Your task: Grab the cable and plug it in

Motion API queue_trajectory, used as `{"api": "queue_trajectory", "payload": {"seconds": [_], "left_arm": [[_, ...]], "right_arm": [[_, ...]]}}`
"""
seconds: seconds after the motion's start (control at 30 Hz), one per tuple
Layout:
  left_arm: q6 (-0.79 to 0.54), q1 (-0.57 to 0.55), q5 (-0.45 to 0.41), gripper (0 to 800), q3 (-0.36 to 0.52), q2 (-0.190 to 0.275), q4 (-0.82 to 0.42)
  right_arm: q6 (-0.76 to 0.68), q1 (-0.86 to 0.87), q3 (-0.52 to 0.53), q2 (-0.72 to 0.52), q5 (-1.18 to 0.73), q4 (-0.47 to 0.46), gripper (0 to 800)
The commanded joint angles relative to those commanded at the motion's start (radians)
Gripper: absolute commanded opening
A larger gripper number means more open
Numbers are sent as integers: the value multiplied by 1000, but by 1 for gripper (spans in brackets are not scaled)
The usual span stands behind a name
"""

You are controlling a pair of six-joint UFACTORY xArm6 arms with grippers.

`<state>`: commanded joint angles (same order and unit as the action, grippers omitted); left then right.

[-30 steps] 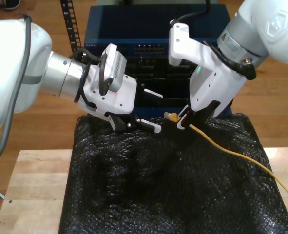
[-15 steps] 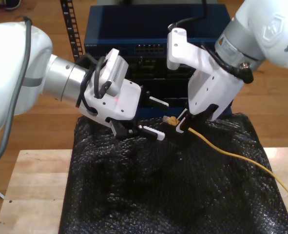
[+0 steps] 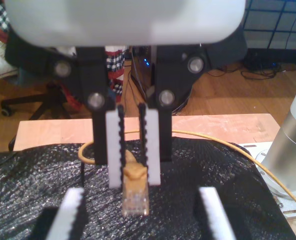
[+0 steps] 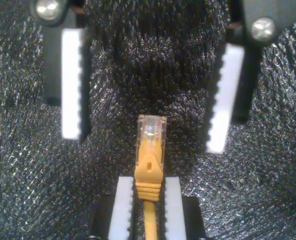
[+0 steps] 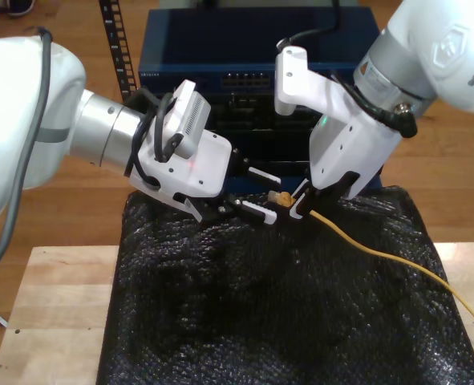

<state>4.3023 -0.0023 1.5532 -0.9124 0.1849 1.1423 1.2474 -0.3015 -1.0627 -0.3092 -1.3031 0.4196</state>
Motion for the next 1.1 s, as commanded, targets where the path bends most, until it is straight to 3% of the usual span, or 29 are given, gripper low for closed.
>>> {"api": "queue_trajectory", "payload": {"seconds": [0.23,0.83,0.93,1.1], "left_arm": [[-3,0,-2,353,-2,-2,0],[-3,0,-3,276,-2,-2,0],[-2,0,-3,240,-2,-2,0],[3,0,-5,89,-2,-2,-2]], "right_arm": [[0,2,0,0,0,2,24],[0,0,5,0,0,6,24],[0,0,5,0,0,6,24],[0,0,5,0,0,6,29]]}}
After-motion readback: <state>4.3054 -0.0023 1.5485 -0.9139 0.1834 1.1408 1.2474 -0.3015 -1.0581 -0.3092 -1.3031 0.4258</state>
